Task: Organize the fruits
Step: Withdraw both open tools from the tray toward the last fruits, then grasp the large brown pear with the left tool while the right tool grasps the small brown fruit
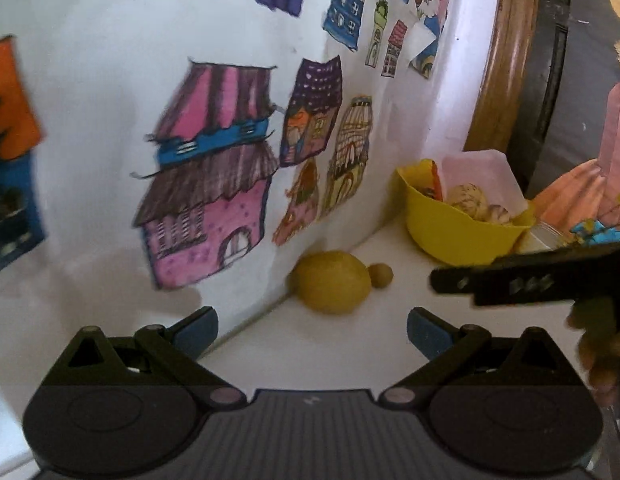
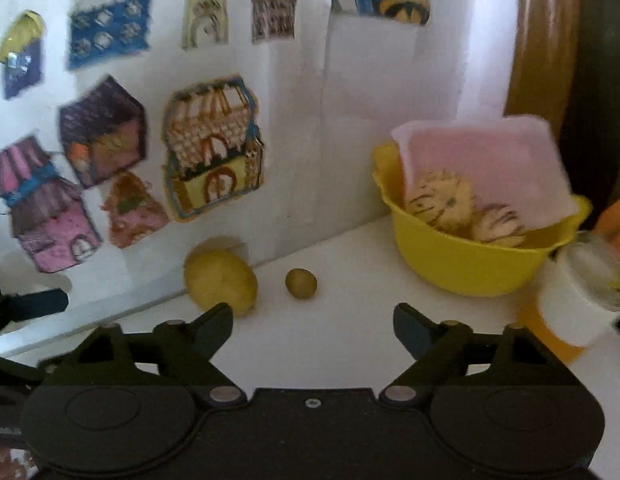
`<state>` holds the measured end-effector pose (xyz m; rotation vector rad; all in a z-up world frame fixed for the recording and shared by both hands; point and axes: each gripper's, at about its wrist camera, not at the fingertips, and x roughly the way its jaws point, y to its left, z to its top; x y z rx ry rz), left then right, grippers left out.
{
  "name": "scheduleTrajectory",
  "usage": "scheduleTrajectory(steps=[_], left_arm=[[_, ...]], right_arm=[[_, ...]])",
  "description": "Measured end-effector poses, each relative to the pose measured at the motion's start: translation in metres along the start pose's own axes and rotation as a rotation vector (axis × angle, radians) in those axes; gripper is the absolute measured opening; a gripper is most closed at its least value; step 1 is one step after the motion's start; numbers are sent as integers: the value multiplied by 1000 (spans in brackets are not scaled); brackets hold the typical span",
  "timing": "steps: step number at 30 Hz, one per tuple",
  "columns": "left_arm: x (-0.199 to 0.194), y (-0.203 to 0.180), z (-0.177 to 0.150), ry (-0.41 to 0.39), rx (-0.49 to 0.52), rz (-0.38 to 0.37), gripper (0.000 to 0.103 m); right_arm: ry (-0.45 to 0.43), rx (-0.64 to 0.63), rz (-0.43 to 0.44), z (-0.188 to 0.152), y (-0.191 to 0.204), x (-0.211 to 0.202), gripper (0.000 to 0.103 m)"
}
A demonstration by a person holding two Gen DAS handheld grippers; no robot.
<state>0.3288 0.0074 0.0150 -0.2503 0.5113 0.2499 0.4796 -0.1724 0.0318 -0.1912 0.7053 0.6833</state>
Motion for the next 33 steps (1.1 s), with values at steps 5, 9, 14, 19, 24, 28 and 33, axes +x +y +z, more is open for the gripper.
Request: scheduleTrajectory(steps=[5, 9, 14, 19, 24, 28, 33], left_arm=[[24, -5, 4, -5, -77, 13, 102], [43, -12, 6, -17, -160, 35, 102], [64, -17, 11, -30, -256, 48, 102], [86, -18, 12, 10, -313, 39, 98], [95, -14, 7, 26, -337, 49, 96], [101, -14, 6, 17, -342, 60, 95], [109, -18, 5, 5, -334, 74, 91]], right_arm=[[26, 13, 33, -4, -13, 31, 81], [31, -83, 45, -4, -19, 42, 76], [25, -152, 107, 4, -24, 55, 70], [32, -178, 138, 12, -26, 70, 61], [45, -201, 162, 16, -26, 86, 55], [50, -214, 165, 14, -26, 98, 51], [50, -220, 169, 11, -21, 107, 46]])
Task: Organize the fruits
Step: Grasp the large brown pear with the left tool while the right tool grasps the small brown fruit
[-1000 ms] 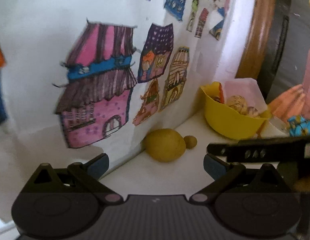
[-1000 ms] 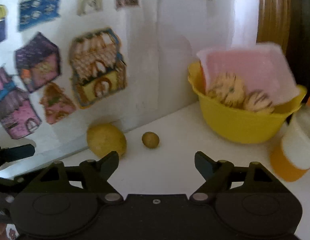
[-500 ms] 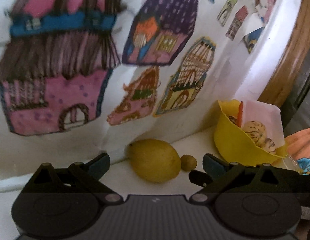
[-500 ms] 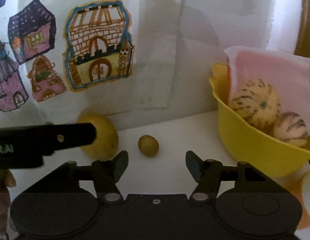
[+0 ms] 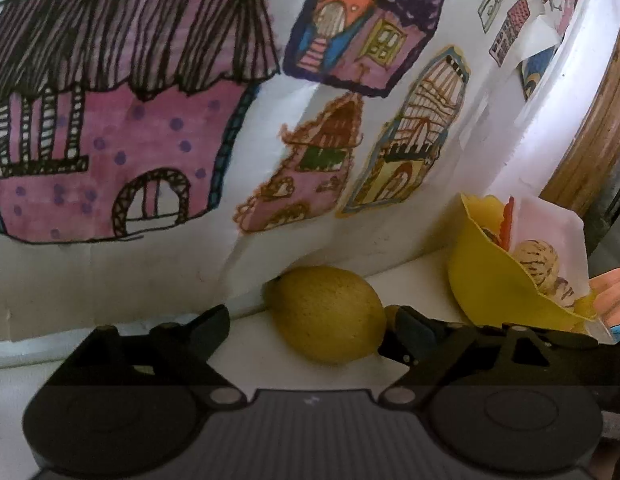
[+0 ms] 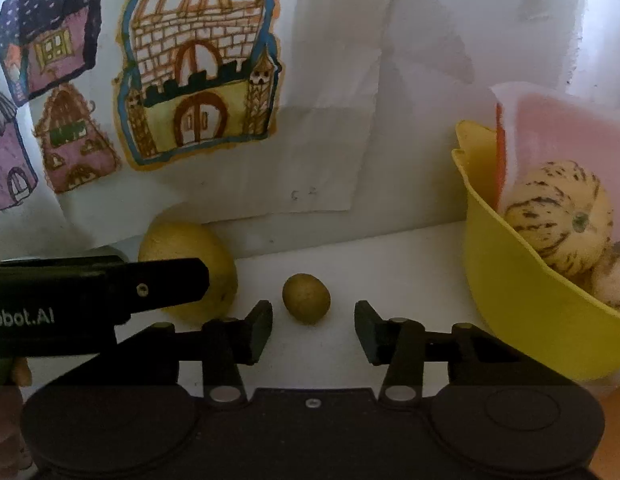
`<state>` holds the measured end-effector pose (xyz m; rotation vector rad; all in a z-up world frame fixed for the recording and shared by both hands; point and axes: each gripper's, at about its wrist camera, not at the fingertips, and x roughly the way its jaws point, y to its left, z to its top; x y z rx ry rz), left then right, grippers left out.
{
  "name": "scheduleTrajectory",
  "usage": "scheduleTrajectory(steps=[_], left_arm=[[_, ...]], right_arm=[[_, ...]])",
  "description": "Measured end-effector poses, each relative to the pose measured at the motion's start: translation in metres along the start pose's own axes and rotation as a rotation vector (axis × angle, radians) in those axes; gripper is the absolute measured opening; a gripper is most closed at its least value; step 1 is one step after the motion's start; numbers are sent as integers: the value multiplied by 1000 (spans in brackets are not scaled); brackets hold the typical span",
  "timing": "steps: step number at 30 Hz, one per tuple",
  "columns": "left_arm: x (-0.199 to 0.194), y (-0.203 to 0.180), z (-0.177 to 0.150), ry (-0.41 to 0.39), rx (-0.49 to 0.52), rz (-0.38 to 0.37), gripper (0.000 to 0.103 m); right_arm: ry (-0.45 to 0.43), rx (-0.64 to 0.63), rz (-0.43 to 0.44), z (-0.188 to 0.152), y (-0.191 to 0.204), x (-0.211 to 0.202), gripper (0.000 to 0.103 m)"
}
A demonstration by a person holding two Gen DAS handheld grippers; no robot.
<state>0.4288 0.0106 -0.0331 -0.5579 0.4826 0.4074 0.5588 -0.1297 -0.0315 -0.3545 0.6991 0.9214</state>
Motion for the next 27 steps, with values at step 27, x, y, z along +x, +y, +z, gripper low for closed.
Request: scheduleTrajectory(steps=[27], left_arm=[[-36, 31, -13, 27, 56, -137, 57]], right_arm=[[26, -161, 28, -7, 68, 1, 28]])
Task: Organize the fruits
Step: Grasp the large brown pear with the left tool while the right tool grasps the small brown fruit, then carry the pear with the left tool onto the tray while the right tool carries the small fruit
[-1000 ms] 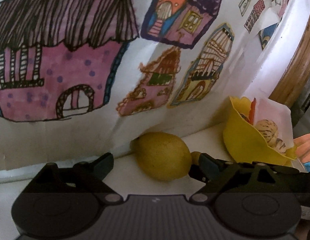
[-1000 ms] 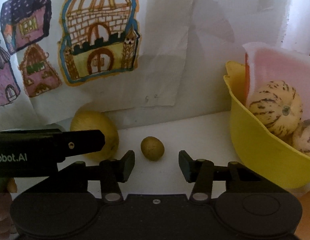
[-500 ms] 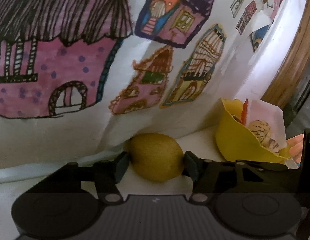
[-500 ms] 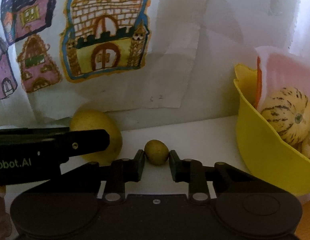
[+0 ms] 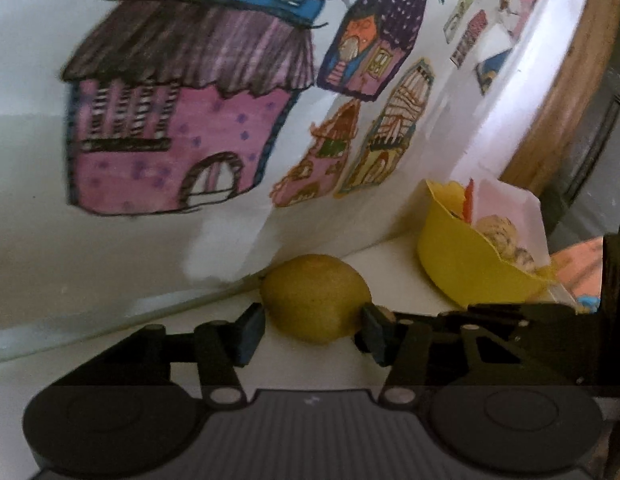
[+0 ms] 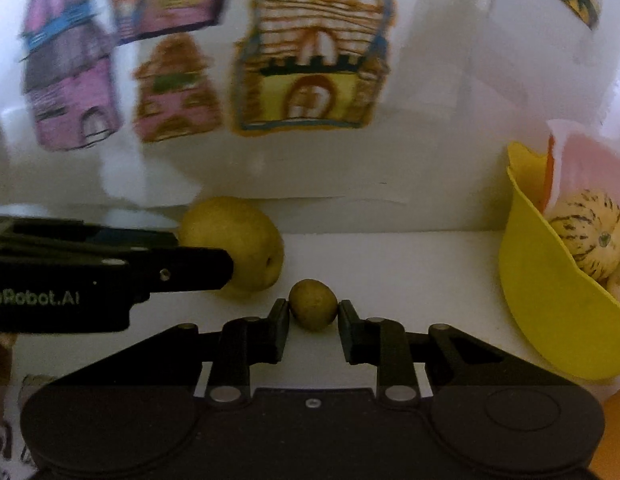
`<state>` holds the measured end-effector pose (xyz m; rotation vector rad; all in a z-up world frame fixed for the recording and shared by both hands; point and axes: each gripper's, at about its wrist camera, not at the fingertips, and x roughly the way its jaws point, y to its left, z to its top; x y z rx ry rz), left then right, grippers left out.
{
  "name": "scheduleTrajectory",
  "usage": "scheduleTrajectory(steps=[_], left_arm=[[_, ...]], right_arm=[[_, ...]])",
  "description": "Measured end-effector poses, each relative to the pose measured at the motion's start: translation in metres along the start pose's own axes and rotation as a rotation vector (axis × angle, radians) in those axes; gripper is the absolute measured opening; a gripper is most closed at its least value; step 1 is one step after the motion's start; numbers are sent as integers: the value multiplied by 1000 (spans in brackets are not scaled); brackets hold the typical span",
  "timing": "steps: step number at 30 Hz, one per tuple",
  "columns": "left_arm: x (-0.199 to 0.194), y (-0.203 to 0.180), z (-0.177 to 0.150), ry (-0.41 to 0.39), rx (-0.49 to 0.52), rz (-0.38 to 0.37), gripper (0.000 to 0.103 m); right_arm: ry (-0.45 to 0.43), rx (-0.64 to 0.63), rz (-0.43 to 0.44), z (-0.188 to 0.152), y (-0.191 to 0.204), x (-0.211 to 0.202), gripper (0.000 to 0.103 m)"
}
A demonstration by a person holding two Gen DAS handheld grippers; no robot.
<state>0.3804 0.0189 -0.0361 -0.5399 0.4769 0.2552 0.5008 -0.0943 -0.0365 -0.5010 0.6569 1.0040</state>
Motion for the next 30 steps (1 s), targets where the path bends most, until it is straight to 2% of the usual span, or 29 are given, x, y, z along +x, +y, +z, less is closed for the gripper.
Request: scheduleTrajectory(steps=[2, 3, 5, 8, 10, 15, 23, 30], left_arm=[[-2, 8, -1, 37, -23, -5, 64], [-4, 10, -1, 32, -29, -16, 67], [-6, 11, 1, 10, -30, -14, 82], [-5, 12, 5, 14, -49, -22, 84], [0, 11, 7, 33, -47, -16, 84], [0, -1, 0, 44, 54, 1, 83], [-3, -15, -12, 65, 161, 3, 74], [-19, -12, -18, 78, 143, -19, 73]], right_arm=[[-2, -23, -19, 1, 7, -2, 28], [-4, -29, -31, 3, 11, -1, 28], [-8, -28, -56, 5, 12, -1, 28], [-14, -10, -58, 11, 12, 6, 28], [-12, -20, -51, 12, 18, 9, 28], [11, -41, -55, 5, 27, 10, 28], [24, 6, -91, -2, 28, -11, 28], [14, 11, -112, 8, 46, -28, 28]])
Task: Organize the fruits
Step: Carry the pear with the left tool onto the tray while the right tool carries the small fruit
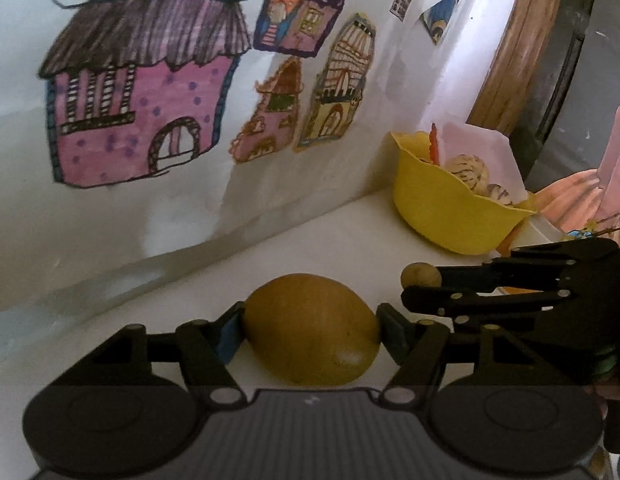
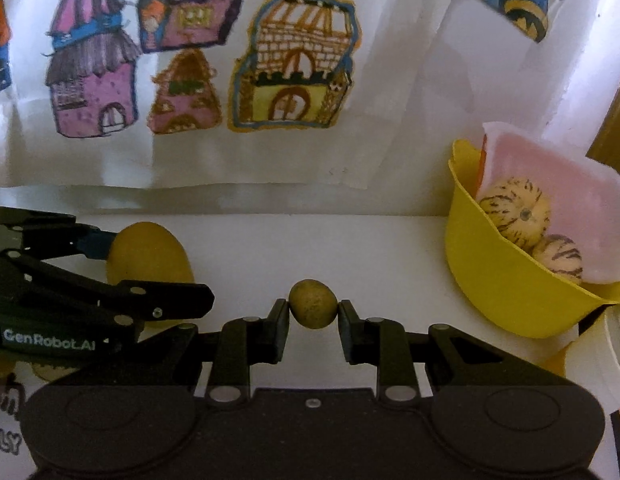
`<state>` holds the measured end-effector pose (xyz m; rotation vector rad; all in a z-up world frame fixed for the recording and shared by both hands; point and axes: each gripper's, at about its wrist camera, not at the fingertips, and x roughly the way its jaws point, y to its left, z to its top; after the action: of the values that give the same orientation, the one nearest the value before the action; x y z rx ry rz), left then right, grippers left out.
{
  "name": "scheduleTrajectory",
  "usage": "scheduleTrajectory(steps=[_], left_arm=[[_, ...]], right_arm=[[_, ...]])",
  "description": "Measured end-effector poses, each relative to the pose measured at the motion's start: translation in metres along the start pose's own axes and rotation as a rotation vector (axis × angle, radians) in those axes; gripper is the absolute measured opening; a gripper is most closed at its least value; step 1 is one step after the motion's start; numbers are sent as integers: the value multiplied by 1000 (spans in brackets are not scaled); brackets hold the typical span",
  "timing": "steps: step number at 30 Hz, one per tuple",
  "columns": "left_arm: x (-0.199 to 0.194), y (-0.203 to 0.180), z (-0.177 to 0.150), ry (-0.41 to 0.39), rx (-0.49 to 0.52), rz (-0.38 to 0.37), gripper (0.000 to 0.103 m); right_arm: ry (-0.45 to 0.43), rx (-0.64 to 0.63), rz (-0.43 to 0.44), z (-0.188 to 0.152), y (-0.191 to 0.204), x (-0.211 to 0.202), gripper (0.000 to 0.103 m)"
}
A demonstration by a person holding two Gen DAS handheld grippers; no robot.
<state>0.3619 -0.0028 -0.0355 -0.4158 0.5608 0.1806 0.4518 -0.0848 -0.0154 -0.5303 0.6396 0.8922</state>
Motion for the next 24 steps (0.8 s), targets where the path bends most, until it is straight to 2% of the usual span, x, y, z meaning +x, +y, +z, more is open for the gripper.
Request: scheduleTrajectory(steps=[7, 14, 17, 24], left_arm=[[-22, 14, -3, 31, -43, -6, 72], [-52, 26, -8, 16, -47, -15, 72], [-66, 27, -6, 5, -45, -29, 72], [-105, 22, -8, -10, -32, -91, 72]], right_arm=[[-32, -10, -13, 14, 22, -27, 28], [-72, -8, -36, 20, 40, -70, 28], [-67, -2, -48, 9, 39, -107, 28], [-83, 38, -73, -11, 46, -153, 28]])
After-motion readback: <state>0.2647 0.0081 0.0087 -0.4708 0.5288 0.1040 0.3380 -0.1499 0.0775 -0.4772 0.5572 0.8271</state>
